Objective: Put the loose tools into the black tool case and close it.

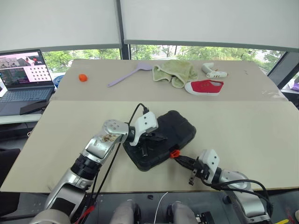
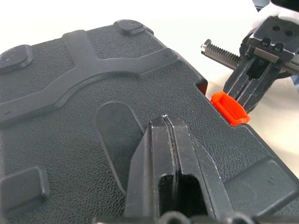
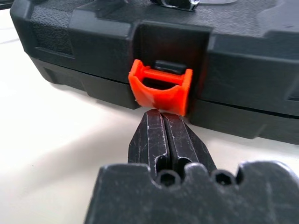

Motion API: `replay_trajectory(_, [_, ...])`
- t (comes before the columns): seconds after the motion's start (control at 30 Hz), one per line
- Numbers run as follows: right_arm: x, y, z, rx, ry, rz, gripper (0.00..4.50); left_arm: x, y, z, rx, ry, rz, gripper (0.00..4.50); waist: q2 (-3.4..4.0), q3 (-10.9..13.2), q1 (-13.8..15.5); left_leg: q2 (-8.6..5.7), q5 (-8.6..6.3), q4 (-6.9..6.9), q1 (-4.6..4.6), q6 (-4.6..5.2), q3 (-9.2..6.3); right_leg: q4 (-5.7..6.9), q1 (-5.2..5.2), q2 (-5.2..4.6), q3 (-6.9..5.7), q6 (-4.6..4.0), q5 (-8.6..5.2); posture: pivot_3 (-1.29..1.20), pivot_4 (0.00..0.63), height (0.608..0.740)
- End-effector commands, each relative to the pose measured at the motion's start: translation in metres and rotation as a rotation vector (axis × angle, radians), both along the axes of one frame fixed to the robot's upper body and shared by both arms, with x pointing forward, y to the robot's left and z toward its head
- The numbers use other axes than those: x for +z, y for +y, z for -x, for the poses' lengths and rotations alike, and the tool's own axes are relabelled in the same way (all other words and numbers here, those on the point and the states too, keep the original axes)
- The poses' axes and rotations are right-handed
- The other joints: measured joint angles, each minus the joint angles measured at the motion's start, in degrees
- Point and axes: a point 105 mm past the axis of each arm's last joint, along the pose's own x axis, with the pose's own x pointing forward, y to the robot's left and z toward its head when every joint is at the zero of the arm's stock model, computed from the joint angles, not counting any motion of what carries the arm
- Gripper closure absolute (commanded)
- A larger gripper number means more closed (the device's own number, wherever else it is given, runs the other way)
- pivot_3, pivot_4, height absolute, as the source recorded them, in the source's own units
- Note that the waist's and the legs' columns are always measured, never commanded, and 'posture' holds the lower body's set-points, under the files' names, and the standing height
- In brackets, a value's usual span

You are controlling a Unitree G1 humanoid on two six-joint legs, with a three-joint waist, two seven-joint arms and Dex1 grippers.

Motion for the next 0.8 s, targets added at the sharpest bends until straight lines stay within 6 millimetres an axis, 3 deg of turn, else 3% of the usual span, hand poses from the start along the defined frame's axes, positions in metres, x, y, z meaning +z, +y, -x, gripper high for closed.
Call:
replay_trajectory(0.03, [0.047,0.008,-0.006,0.045,-0.157,-0.081,4.50,-0.061,0.015,0.016,0.038,0.228,-0.163,4.48,0.00,0.00,-0.14,0.00,0.00,0.00,0.00,0.00,0.00,0.00,0.00,0.00,-0.01,0.00,0.00,0.00,0.150,0.740])
replay_trajectory(0.27, [0.056,0.009,-0.008,0.067,-0.141,-0.112,4.50,-0.066,0.018,0.017,0.055,0.239,-0.163,4.48,-0.01,0.00,-0.32,0.01,0.00,-0.01,0.01,-0.01,-0.01,0.00,0.01,0.00,-0.01,0.01,-0.01,0.00,0.150,0.740])
replay_trajectory(0.63, [0.048,0.017,-0.018,0.079,-0.117,-0.094,4.50,-0.069,0.021,0.018,0.076,0.238,-0.148,4.48,-0.06,-0.06,-0.84,0.11,-0.03,-0.26,0.49,-0.15,0.01,-0.02,0.19,0.08,0.13,0.24,-0.24,0.00,0.150,0.740])
replay_trajectory(0.8, [0.052,0.000,-0.015,0.053,-0.086,-0.086,4.50,-0.032,0.024,0.010,0.105,0.161,0.076,4.48,0.14,-0.14,-0.70,0.08,0.01,-0.54,0.51,-0.23,0.06,-0.15,0.14,0.03,0.19,0.03,-0.17,0.00,0.150,0.740])
